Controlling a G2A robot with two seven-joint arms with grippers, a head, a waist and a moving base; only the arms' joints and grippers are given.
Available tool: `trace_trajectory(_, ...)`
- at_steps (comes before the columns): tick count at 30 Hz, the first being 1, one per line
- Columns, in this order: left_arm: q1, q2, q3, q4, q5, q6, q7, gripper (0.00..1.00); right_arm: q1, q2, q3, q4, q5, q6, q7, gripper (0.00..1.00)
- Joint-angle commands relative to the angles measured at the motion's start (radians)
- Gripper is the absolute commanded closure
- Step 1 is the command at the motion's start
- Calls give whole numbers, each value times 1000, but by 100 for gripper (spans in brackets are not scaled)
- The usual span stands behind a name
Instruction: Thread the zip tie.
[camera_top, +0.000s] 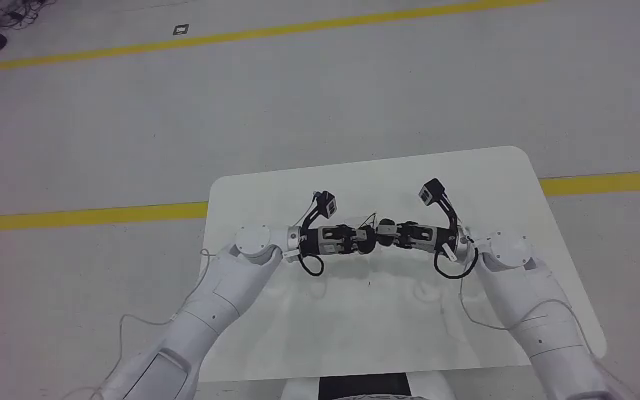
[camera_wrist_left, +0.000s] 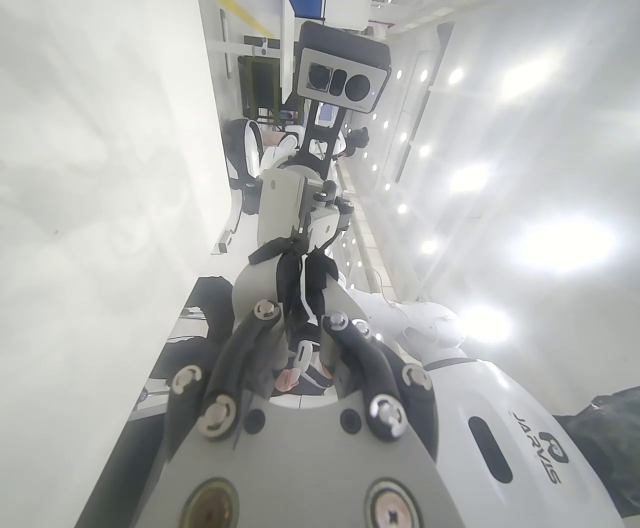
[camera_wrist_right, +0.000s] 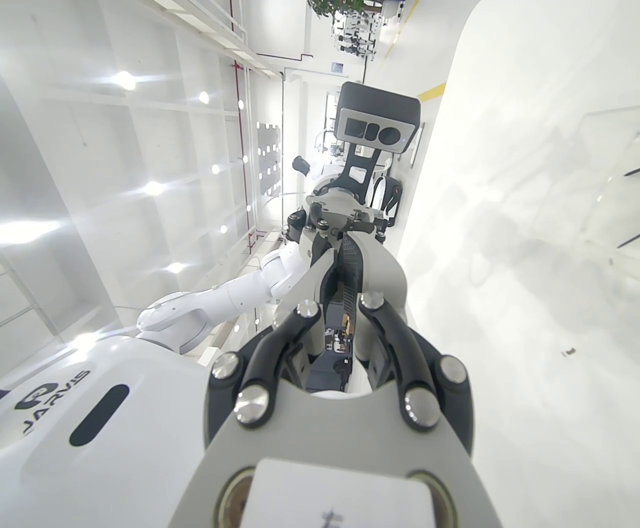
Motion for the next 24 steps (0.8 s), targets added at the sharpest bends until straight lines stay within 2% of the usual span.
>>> trace_trajectory(1, -1, 0, 2, 2, -1, 1, 0, 100, 0, 0, 0, 0, -1, 0, 0, 100)
trace_trajectory(7, -4, -1, 4, 8, -5, -1, 3, 100, 0, 1, 1, -2, -2, 0, 1, 100)
trace_trajectory(8, -4, -1, 3, 10, -5, -2, 4, 100, 0, 1, 1, -2, -2, 0, 1, 97)
trace_trajectory(9, -4, 0, 3, 11, -6, -4, 4, 100, -2, 2, 3, -1, -2, 0, -3, 36)
trace_trajectory(10, -4, 0, 2, 13, -5, -6, 6, 100, -3, 2, 6, -1, -2, 0, -9, 0)
trace_trajectory(15, 0, 6, -12, 12, 2, -22, 16, 100, -18, 8, 39, -3, 4, 0, -6, 0)
trace_trajectory(20, 10, 15, -32, 0, 21, -42, 28, 100, -22, 14, 71, 43, 27, 0, -4, 0)
trace_trajectory(24, 21, 24, -49, -21, 50, -85, 29, 100, -14, 16, 75, 89, 73, 6, 1, 0)
